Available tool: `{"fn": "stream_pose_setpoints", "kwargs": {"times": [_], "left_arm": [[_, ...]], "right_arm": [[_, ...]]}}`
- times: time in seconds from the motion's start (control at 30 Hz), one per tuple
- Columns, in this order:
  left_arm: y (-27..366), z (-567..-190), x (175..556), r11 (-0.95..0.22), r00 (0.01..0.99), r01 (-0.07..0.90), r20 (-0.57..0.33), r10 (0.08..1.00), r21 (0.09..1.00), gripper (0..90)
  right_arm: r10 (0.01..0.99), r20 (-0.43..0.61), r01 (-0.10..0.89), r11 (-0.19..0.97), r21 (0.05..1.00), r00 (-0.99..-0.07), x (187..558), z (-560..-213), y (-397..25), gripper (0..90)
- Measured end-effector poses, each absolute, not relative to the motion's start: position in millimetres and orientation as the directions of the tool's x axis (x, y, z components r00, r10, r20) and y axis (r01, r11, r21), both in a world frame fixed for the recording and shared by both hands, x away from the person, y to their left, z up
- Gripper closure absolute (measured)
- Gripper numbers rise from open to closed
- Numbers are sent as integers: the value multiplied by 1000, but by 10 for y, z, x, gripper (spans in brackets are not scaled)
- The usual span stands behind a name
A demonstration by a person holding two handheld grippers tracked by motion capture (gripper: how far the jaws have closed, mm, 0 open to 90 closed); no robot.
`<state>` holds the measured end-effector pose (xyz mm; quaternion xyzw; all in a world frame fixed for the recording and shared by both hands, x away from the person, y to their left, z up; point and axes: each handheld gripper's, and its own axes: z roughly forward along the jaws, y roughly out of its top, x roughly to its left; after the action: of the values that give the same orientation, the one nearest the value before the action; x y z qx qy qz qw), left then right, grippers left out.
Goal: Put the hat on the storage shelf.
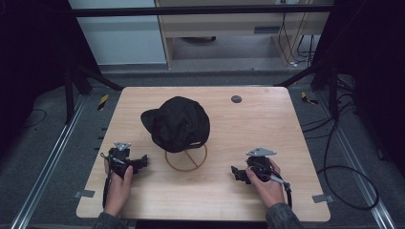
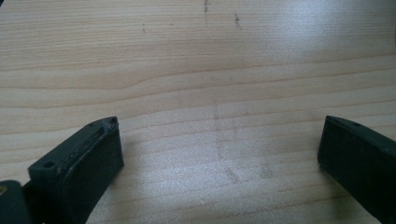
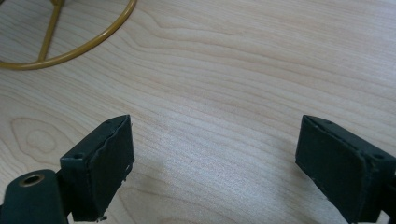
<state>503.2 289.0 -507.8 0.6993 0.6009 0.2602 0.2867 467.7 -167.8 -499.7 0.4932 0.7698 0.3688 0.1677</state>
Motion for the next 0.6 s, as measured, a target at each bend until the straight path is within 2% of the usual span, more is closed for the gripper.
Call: {"fn": "stream_pose_setpoints", "kwargs": {"times": [0.27, 0.5, 0.6], "left_arm": [[2901, -5077, 5046, -108, 137, 693, 17, 990, 713, 0], [2918, -5077, 5062, -98, 122, 695, 17, 992, 713, 0], [2931, -5077, 5070, -93, 115, 695, 18, 993, 713, 0]], "right_arm": [[883, 100, 638, 249, 729, -458, 4690, -5064, -1621, 104], [883, 53, 616, 282, 735, -467, 4674, -5091, -1576, 89], [881, 2, 599, 320, 733, -474, 4662, -5106, -1555, 79]]}}
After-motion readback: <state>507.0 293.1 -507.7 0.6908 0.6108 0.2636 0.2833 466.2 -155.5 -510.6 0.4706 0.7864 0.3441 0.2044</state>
